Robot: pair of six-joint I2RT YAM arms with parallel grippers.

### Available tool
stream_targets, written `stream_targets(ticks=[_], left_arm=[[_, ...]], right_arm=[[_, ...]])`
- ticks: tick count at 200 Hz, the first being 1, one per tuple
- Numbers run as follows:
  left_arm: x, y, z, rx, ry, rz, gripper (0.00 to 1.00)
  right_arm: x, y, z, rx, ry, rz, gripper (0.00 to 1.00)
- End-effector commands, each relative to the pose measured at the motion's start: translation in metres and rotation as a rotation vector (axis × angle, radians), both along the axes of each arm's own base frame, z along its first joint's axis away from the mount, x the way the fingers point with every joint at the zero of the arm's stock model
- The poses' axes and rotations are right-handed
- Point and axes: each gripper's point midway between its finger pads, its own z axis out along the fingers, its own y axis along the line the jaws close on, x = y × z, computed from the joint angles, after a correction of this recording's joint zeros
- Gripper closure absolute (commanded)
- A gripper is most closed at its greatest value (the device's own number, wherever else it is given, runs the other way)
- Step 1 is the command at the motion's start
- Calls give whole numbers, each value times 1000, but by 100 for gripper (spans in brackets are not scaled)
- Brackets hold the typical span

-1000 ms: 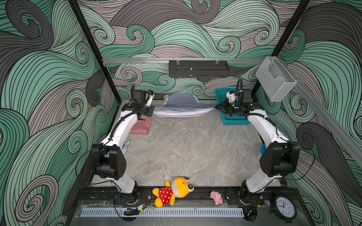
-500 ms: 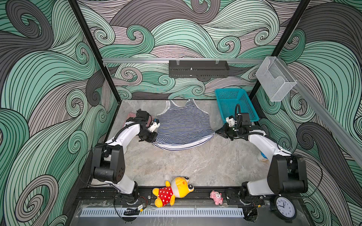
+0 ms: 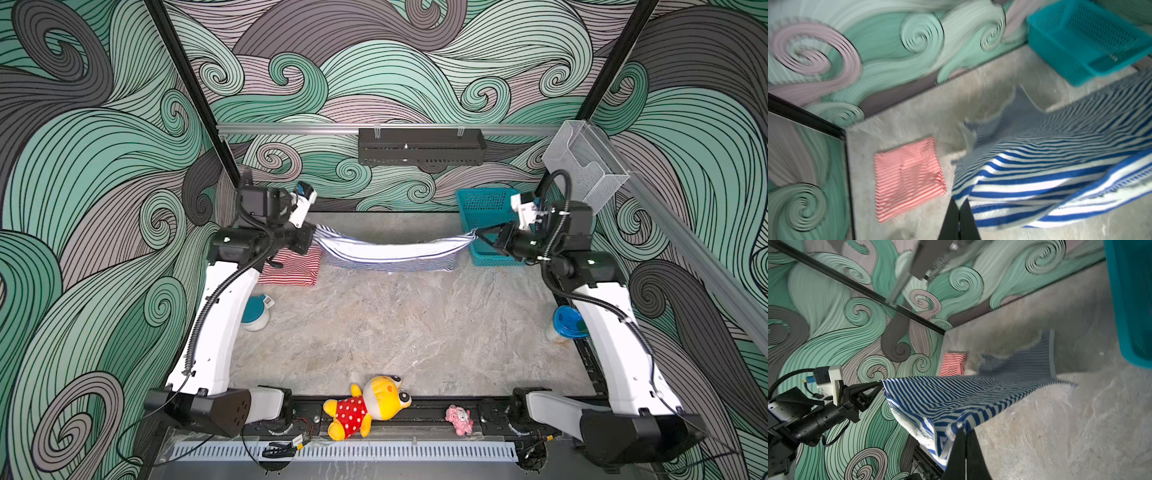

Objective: Fold and stack the tank tops

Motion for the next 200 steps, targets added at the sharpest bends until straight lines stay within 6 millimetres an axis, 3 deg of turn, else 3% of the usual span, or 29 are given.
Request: stream_targets(ticks=[1,36,53,65,100,131,166,200], left_arm=[[-10,13,23,31,-16,53,100],[-16,19,85,35,-149,73,100],[-15,22,105,33,-204,95,100],[2,22,102,40,-199,100,100],[51,30,96,66,-220,144,100],[98,42,97,49,-239,191,100],[152,58,101,67,-326,265,100],[176,78,120,49,-415,335,100]], right_arm=[[-24,-4,20,-14,16,-9,100],[-34,-5,72,11,-92,-17,100],[-28,-7,91,11,-132,-35,100],[-18,-10,98,5,-144,-58,100],[37,-10,102,7,-124,-58,100],[88,-8,116,41,-143,-41,100],[143,-15,116,84,-153,-37,100],[182,-30,133,225,-202,1,100]])
